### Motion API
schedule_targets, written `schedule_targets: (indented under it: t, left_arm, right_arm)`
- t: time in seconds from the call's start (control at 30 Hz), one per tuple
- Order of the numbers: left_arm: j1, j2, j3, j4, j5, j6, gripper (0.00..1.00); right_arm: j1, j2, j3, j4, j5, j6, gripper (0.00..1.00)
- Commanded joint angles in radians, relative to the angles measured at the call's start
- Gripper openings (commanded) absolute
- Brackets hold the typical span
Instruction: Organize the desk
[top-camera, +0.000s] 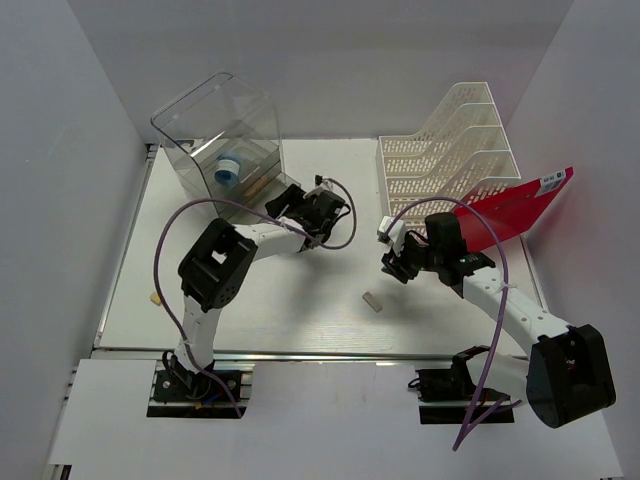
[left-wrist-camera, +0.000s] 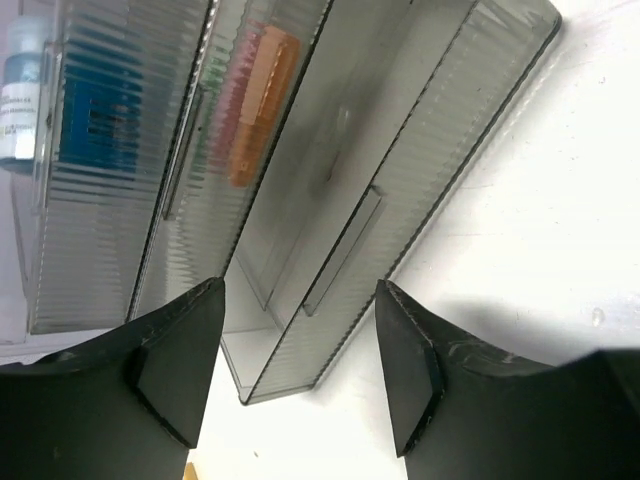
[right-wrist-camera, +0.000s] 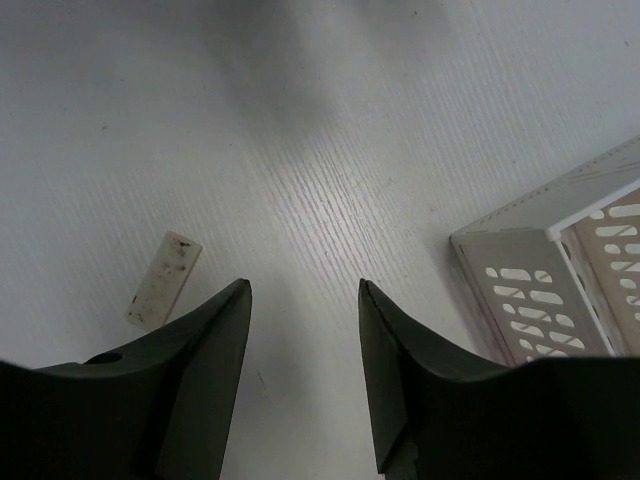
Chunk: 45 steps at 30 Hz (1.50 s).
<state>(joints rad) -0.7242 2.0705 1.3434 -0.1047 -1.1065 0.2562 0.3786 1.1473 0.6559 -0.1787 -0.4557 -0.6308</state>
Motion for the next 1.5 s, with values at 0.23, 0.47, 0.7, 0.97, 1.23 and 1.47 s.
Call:
schedule_targets:
  t: [0.23, 0.47, 0.7, 0.97, 1.23, 1.47]
  left_arm:
    - [0.02, -0.416, -0.14, -0.279, 0.307, -0.391, 0.38]
    - [0.077, -0.677, -0.329, -0.41, 0.413, -0.702, 0.12]
    - [0.213, -0.874, -0.524, -0.484, 0.614, -0.912, 0.47]
    - [0.255, -1.072, -0.549, -0.572, 0.712, -0.946, 0.86]
    - [0.255, -1.344, -0.578, -0.615, 0.704, -0.813, 0.88]
    - [0.246, -1.524, -0.644, -0.546, 0.761, -0.733, 0.87]
  right_arm:
    - [-0.012, -0.001, 0.019, -0.015, -0.029, -0.023, 0.18]
    - [-0.017, 0.0, 0.019, -0.016, -0.035, -0.026, 0.12]
    - [-0.026, -0.003, 0.017, -0.018, -0.04, -0.023, 0.23]
    - [-0.03, 0.058, 0.063, -0.099, -0.089, -0.018, 0.71]
    - [0.054, 0.149, 0.117, -0.151, -0.016, 0.045, 0.73]
    - [0.157, 0.195, 0.067, -0.14, 0.181, 0.074, 0.74]
